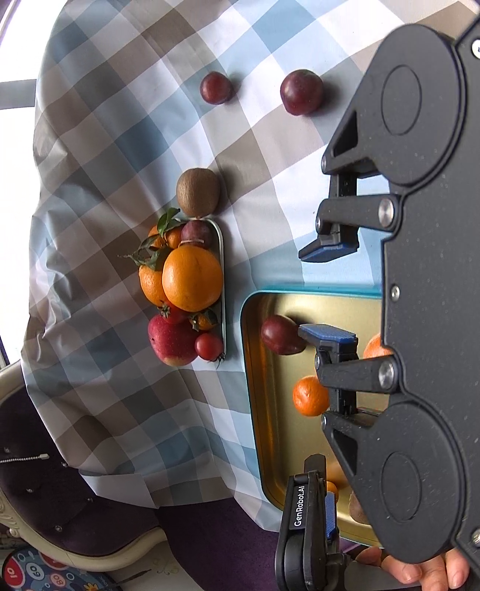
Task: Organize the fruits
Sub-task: 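Withdraw both open tools from the tin toward the remaining loose fruit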
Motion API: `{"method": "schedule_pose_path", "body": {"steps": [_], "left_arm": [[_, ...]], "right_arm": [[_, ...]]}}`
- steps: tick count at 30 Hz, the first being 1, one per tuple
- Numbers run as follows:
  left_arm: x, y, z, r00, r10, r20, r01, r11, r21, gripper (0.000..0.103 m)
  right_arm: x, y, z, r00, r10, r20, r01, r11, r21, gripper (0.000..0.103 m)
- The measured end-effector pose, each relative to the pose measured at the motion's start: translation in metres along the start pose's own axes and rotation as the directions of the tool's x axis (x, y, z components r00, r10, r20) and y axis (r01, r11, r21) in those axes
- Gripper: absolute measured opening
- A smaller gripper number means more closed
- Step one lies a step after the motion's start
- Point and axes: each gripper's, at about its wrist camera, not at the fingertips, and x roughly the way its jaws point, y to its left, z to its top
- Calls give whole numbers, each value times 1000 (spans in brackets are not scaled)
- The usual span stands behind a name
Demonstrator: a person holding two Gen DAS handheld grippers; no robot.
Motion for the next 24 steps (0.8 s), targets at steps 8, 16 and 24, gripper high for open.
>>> {"method": "schedule_pose_path", "body": {"steps": [8,16,24], "left_arm": [[-4,-55,-8,999,-45,-8,45,994,98,51],[-5,-105,-20,995,-90,-32,95,973,212,52],[-7,-141,-37,991,-122,-61,135,941,312,53]], "right_arm": [[-9,-41,-2,997,-77,-14,78,995,61,47],[-20,-79,-9,990,-134,-33,137,984,112,47],[-25,-103,-14,984,-169,-51,175,973,153,47]]}}
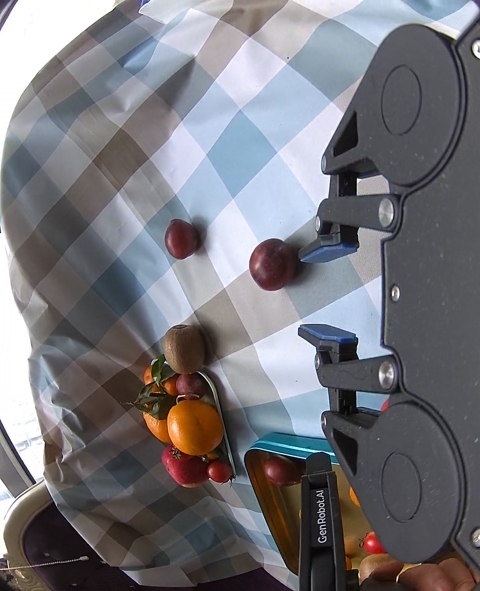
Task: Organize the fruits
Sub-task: 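Withdraw both open tools from the tin toward the remaining loose fruit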
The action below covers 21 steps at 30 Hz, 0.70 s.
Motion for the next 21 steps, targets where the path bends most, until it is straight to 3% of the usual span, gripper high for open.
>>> {"method": "schedule_pose_path", "body": {"steps": [13,17,21], "left_arm": [[13,-26,2,996,-7,-84,5,999,-34,54],[17,-40,1,992,61,-114,-59,998,23,55],[12,-47,8,990,61,-126,-57,998,38,58]], "right_arm": [[0,-28,-4,998,-53,-31,54,998,39,47],[0,-37,-5,997,-72,-39,74,995,61,47],[3,-41,1,996,-85,-40,88,994,68,47]]}}
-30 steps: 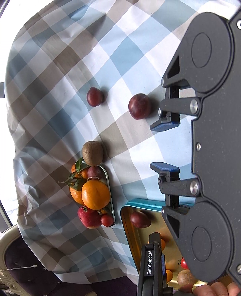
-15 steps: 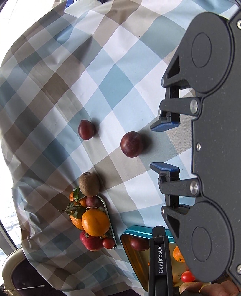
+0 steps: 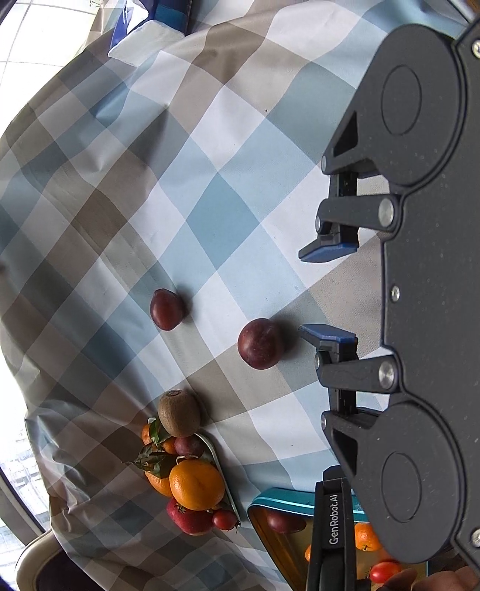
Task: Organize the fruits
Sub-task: 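Withdraw both open tools from the tin toward the remaining loose fruit, then grasp a brown kiwi with the left tool while the right tool approaches a dark red plum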
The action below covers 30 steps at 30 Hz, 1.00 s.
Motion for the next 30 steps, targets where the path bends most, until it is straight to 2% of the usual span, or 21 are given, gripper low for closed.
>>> {"method": "schedule_pose_path", "body": {"steps": [5,11,21,28,30], "left_arm": [[-4,-6,26,1000,-16,25,16,1000,5,58],[-2,-21,58,996,-45,77,39,996,77,58],[21,-45,121,979,-158,126,142,982,128,60],[60,-53,149,985,-141,103,131,986,99,62],[67,-58,152,987,-112,117,98,989,114,68]], "right_arm": [[2,1,17,999,20,30,-20,1000,17,47],[6,-3,28,998,41,51,-43,999,33,47],[24,-19,42,998,28,63,-30,999,38,47],[34,-31,47,997,12,77,-16,999,49,47],[37,-35,47,997,11,74,-15,998,63,47]]}}
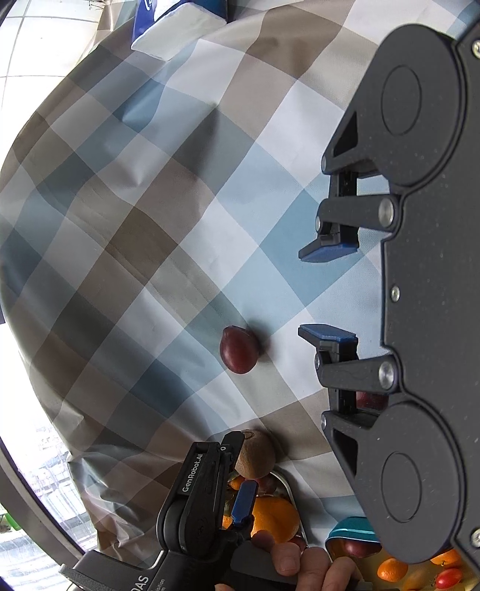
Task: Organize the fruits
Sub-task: 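Grasp a brown kiwi with the left tool while the right tool approaches a dark red plum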
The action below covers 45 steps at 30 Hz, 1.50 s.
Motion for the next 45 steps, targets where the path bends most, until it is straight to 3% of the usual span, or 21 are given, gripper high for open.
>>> {"method": "schedule_pose_path", "body": {"steps": [10,12,13,20,29,39,45], "left_arm": [[19,-12,-6,997,71,2,-71,993,96,73],[17,-15,-9,995,98,17,-100,988,116,65],[14,-16,-10,992,119,32,-122,984,127,54],[-1,-25,-24,999,1,-48,5,993,114,53],[-35,-48,-70,992,-58,-112,70,992,105,53],[-60,-9,-90,989,-89,-116,82,994,-67,52],[-55,25,-85,978,-162,-128,134,970,-204,52]], "right_arm": [[12,10,2,999,36,-11,-36,999,-29,47],[10,13,2,999,45,-8,-46,998,-36,47],[9,15,2,999,49,-5,-49,998,-41,47],[-4,13,3,999,34,5,-34,998,-46,47],[-29,5,-3,999,35,4,-35,998,-45,47],[-47,20,-29,996,75,-42,-79,992,-99,47],[-43,42,-36,995,75,-60,-83,983,-161,47]]}}
